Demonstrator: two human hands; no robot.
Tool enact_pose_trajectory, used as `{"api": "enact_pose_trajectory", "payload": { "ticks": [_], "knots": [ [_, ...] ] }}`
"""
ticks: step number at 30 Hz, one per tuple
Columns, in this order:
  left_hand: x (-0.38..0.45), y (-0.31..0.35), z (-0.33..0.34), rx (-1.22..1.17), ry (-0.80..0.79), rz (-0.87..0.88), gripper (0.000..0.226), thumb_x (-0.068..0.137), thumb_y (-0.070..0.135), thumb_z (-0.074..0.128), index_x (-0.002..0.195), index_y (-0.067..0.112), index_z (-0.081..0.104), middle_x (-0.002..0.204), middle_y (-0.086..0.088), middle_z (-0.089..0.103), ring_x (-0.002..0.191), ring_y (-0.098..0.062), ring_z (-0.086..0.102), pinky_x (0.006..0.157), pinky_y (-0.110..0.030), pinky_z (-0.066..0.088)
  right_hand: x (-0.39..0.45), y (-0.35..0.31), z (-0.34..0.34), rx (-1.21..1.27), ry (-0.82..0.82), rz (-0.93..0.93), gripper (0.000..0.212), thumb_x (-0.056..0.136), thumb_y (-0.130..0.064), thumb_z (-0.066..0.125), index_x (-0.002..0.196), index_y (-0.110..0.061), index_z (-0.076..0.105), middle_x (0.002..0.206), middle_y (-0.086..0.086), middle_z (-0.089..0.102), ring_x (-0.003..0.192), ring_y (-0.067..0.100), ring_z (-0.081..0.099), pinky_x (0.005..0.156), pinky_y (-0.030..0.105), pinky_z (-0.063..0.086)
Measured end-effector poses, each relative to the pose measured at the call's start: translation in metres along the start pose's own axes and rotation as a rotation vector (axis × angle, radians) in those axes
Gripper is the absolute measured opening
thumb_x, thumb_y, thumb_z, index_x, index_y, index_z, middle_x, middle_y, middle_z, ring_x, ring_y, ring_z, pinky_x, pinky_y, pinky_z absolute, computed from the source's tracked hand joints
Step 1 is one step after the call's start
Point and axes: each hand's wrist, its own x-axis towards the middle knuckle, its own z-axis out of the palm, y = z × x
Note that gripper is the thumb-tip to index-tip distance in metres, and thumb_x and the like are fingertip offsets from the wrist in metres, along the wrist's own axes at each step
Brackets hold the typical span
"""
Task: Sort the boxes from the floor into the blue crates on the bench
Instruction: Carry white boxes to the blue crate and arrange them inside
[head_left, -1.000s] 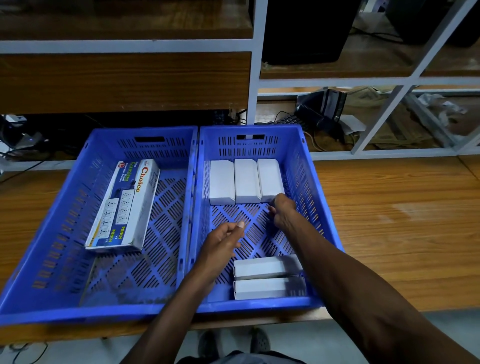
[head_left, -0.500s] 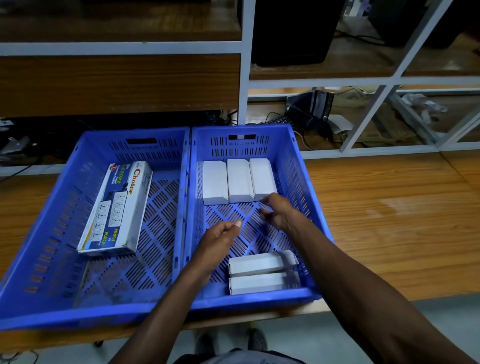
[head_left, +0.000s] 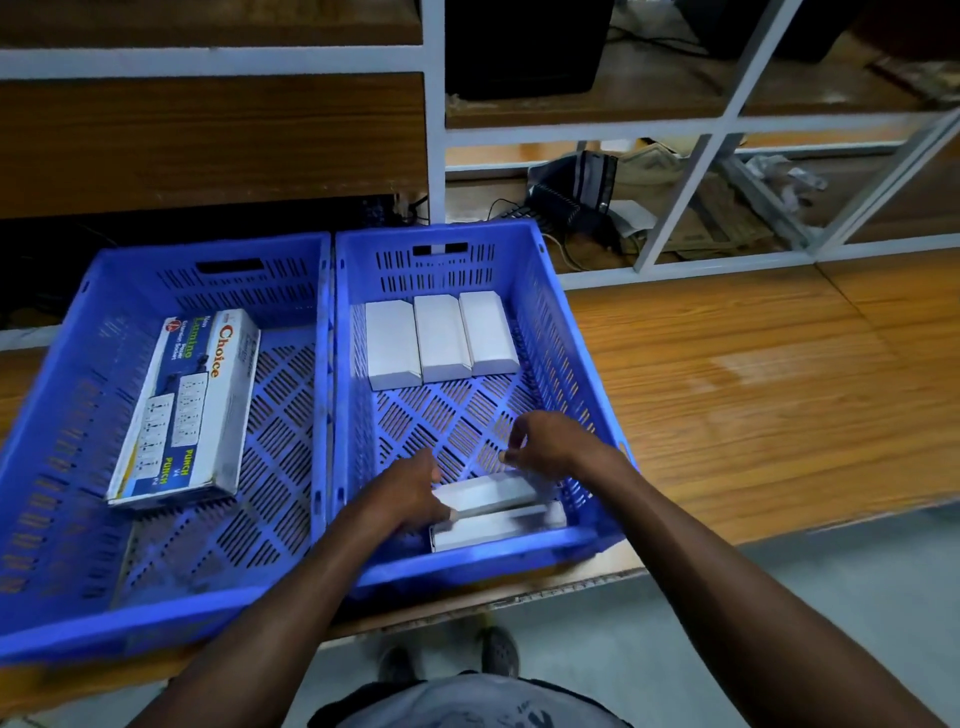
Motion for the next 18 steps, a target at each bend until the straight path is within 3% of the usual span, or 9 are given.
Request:
{"api": "enact_pose_trajectory", "payload": {
  "ticks": [4, 8, 10, 12, 13, 16, 18],
  "knots": [
    [0.000, 0.008, 0.011, 0.028, -0.043, -0.052, 0.058, 0.074, 0.015, 0.089, 0.109, 0.019, 0.042, 0.117, -0.009, 0.035, 0.064, -0.030, 0.060, 0.056, -0.044, 0.059, -0.010, 0.000, 0.008, -0.072, -0.018, 0.044, 0.048, 0.091, -0.043, 0.067, 0.129, -0.016, 0.057, 0.138, 0.019, 0.057, 0.123, 0.038, 0.059, 0.099, 0.041, 0.051],
    [0.003, 0.007, 0.020, 0.021, -0.046, -0.046, 0.062, 0.075, 0.011, 0.087, 0.110, 0.021, 0.037, 0.120, -0.012, 0.033, 0.068, -0.028, 0.059, 0.042, -0.029, 0.050, -0.016, -0.004, 0.010, -0.108, -0.104, 0.093, 0.061, 0.094, -0.043, 0.066, 0.142, -0.013, 0.043, 0.151, 0.024, 0.036, 0.132, 0.043, 0.051, 0.103, 0.043, 0.046],
    [0.003, 0.005, 0.021, 0.002, -0.057, -0.040, 0.063, 0.077, 0.009, 0.085, 0.113, 0.021, 0.035, 0.121, -0.013, 0.036, 0.067, -0.027, 0.058, 0.039, -0.026, 0.044, -0.020, -0.006, 0.010, -0.087, -0.177, 0.104, 0.063, 0.096, -0.041, 0.065, 0.146, -0.013, 0.039, 0.152, 0.023, 0.034, 0.123, 0.041, 0.056, 0.087, 0.037, 0.050],
    [0.003, 0.003, 0.019, -0.052, -0.055, -0.044, 0.066, 0.076, 0.006, 0.086, 0.116, 0.020, 0.034, 0.122, -0.014, 0.036, 0.065, -0.027, 0.057, 0.035, -0.024, 0.042, -0.023, -0.007, 0.010, -0.060, -0.190, 0.112, 0.059, 0.098, -0.038, 0.064, 0.144, -0.011, 0.039, 0.149, 0.023, 0.033, 0.100, 0.036, 0.059, 0.061, 0.032, 0.048],
    [0.003, 0.002, 0.019, -0.084, -0.049, -0.042, 0.069, 0.075, 0.005, 0.087, 0.117, 0.020, 0.034, 0.124, -0.016, 0.037, 0.064, -0.027, 0.058, 0.035, -0.023, 0.041, -0.023, -0.007, 0.010, -0.037, -0.179, 0.122, 0.057, 0.098, -0.037, 0.064, 0.142, -0.010, 0.038, 0.149, 0.024, 0.032, 0.092, 0.035, 0.059, 0.055, 0.032, 0.047],
    [-0.001, -0.001, 0.018, -0.150, -0.004, -0.026, 0.077, 0.068, 0.008, 0.093, 0.118, 0.019, 0.035, 0.130, -0.014, 0.038, 0.077, -0.035, 0.067, 0.047, -0.037, 0.057, -0.025, -0.008, 0.010, 0.074, -0.168, 0.150, 0.060, 0.096, -0.037, 0.067, 0.142, -0.012, 0.036, 0.149, 0.023, 0.026, 0.085, 0.039, 0.071, 0.067, 0.048, 0.064],
    [-0.006, -0.001, 0.015, -0.161, 0.027, -0.015, 0.081, 0.065, 0.011, 0.095, 0.119, 0.018, 0.034, 0.131, -0.013, 0.039, 0.095, -0.039, 0.066, 0.066, -0.051, 0.062, -0.025, -0.008, 0.010, 0.118, -0.159, 0.150, 0.063, 0.095, -0.038, 0.068, 0.143, -0.013, 0.035, 0.147, 0.022, 0.028, 0.082, 0.040, 0.071, 0.061, 0.045, 0.063]
  ]
}}
